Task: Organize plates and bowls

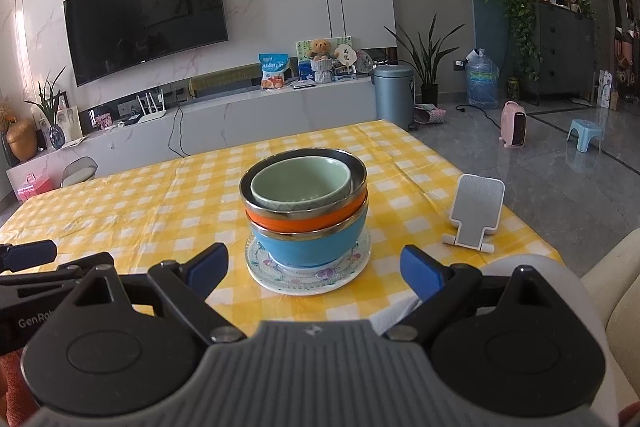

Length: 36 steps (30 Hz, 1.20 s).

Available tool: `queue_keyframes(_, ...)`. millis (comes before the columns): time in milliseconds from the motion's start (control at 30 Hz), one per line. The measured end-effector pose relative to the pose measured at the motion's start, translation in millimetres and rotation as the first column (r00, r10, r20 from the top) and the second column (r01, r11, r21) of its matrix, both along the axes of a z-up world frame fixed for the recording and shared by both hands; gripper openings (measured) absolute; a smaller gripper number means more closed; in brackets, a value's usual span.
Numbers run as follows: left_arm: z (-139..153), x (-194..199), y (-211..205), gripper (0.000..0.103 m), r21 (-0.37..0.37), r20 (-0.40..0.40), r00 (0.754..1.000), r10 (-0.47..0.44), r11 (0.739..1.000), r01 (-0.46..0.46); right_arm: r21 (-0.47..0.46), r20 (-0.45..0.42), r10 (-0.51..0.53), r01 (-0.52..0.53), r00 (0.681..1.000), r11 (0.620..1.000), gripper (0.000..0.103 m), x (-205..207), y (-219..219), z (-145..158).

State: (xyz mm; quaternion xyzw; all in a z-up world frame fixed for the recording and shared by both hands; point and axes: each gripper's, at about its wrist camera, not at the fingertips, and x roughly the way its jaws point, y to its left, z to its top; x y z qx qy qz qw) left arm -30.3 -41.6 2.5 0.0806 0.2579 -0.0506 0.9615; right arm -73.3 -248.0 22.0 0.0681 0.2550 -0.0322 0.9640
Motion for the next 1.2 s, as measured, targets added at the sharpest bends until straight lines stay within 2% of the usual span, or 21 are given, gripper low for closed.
queue_keyframes(1200,0.7,0.9,2.4,0.077,0.014,-0.004,1.0,-0.002,1.0,0.002,-0.017,-0.017,0.003,-0.004,1.0,1.0,0.091,4.5,3.0,-1.5)
